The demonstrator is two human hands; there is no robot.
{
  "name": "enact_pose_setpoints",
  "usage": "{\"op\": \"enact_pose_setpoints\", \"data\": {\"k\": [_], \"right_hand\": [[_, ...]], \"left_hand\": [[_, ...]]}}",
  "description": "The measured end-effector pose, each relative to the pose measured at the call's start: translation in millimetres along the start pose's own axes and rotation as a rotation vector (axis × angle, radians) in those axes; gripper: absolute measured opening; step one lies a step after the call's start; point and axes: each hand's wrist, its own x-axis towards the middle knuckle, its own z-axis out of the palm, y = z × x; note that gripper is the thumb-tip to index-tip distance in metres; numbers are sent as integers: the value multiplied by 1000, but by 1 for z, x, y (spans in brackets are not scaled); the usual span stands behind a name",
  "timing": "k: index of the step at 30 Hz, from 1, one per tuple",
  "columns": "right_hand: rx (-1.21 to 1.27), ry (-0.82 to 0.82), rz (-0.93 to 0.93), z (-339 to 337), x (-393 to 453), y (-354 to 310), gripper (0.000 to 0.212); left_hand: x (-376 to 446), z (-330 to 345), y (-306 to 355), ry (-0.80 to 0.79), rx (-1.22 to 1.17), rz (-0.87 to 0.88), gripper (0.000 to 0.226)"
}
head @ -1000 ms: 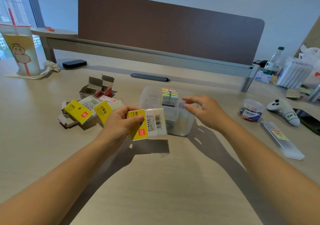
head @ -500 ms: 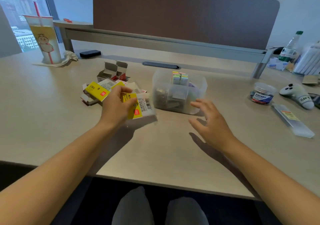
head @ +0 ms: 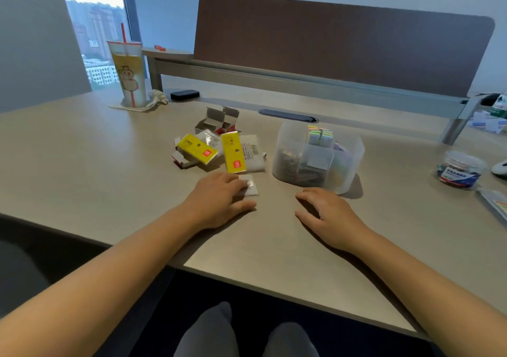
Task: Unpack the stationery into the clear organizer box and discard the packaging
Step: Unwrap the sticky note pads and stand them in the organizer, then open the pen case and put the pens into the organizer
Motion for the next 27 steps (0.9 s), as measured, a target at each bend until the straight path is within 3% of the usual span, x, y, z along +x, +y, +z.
{"op": "enact_pose_setpoints", "data": {"k": [7,15,19,27], "right_hand": [[10,16,-6,4,3,4,44],[61,4,15,3,2,5,44],[96,-10,38,-1,-4,8,44],[63,11,187,-24,-51,51,41]], "left_hand": [[34,1,-21,-127,-1,-172,66],[17,-9,-14,54,-72,-131,55],[5,-15,2,84,-220,-41,49],[27,2,97,-113,-285,245,49]]}}
